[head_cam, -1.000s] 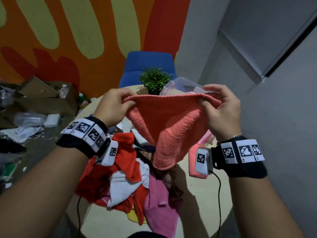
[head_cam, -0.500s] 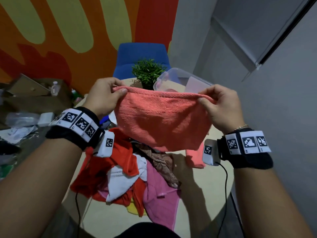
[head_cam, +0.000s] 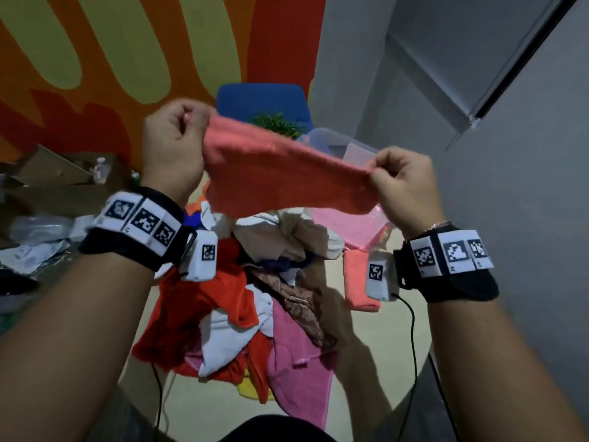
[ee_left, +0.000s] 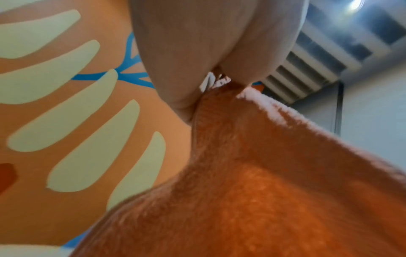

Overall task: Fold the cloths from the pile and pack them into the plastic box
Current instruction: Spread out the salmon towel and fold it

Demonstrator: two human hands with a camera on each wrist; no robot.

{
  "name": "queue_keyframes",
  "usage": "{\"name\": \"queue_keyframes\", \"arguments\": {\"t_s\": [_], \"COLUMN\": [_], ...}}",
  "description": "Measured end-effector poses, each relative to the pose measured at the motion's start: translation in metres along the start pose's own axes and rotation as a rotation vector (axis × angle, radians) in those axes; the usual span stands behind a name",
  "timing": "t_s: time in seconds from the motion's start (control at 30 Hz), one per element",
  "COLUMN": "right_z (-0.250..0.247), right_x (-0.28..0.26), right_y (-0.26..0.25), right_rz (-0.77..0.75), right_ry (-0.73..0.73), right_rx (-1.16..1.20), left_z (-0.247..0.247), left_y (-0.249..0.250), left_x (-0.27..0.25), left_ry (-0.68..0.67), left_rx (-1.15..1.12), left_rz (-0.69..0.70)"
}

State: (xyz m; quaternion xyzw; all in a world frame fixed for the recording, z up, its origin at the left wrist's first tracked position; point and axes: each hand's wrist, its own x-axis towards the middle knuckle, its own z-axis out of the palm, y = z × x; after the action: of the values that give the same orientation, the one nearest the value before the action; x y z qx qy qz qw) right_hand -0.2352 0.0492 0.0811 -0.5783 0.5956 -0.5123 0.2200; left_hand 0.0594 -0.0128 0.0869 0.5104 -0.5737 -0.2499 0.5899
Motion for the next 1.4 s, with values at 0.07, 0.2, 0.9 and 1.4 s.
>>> {"name": "queue_keyframes", "arguments": {"t_s": [0.07,0.2,0.9,1.4], "right_z": [0.008,0.033,-0.001,0.033], "right_x": [-0.018,-0.066,-0.011,-0.114], "right_y": [0.022,0.075,0.009,0.111], "right_rz": [0.156,0.323,-0.063,0.631], "right_ry": [-0.223,-0.668,0.019,-0.961], "right_rx": [-0.036,-0.340,0.037,-0.263], "left_z": [-0.007,-0.017,-0.030,-0.041], "left_y": [-0.029,-0.092,0.004,-0.114], "left_x": [-0.018,-0.065,-0.010,-0.116], "left_ry": [-0.162,-0.924,-0.235,-1.457], "left_rx": [0.174,0.682,-0.077,0.552], "left_rz": [-0.099,-0.274,-0.040,-0.558]}}
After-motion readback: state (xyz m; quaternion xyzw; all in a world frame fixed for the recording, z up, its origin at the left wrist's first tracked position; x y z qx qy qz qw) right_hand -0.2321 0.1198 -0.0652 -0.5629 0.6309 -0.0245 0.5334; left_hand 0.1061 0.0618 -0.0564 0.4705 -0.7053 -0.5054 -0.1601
